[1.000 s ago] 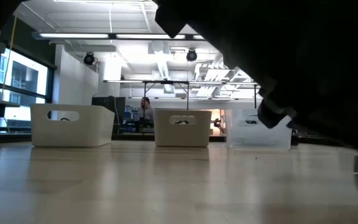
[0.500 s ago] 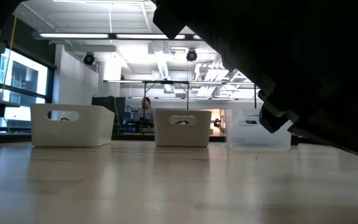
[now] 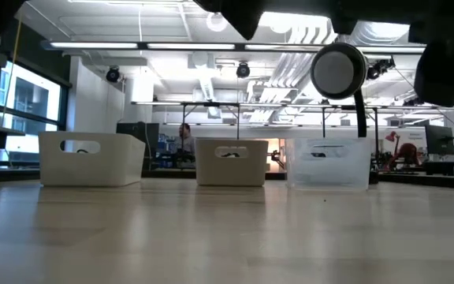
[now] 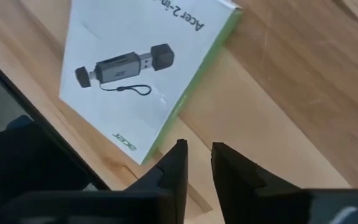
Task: Pick and place items into bin
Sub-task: Put the card reader box into the transparent bin
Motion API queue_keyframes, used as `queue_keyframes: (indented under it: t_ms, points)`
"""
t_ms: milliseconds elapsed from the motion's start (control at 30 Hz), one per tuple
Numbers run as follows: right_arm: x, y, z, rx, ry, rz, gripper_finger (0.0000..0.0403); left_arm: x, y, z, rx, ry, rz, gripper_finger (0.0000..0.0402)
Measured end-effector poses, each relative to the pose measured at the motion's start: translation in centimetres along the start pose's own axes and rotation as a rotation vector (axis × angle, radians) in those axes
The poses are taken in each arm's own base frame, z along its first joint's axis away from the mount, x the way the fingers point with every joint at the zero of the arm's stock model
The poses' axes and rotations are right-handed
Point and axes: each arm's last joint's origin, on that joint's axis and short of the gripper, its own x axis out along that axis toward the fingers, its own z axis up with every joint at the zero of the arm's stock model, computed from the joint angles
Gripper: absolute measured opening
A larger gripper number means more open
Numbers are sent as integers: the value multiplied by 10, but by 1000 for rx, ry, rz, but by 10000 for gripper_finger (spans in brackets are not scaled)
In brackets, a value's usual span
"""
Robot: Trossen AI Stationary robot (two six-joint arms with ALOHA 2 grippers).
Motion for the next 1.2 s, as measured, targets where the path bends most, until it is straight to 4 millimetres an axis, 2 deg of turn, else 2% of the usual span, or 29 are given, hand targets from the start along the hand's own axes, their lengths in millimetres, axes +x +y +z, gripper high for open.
queue_keyframes:
  t_ms: [300, 600, 867, 1200]
  points:
    - [1, 1, 5, -2, -28, 8, 37, 3, -10, -2, 59, 4, 112, 51]
    - [-1, 2, 18, -5, -41, 11, 14, 0, 1, -14, 16, 125, 204, 51]
    - [0, -2, 19, 14, -52, -27, 1, 0, 0, -15, 1, 139, 191, 51]
    - [22, 2, 19, 5, -42, -18, 3, -5, -1, -17, 23, 223, 163, 51]
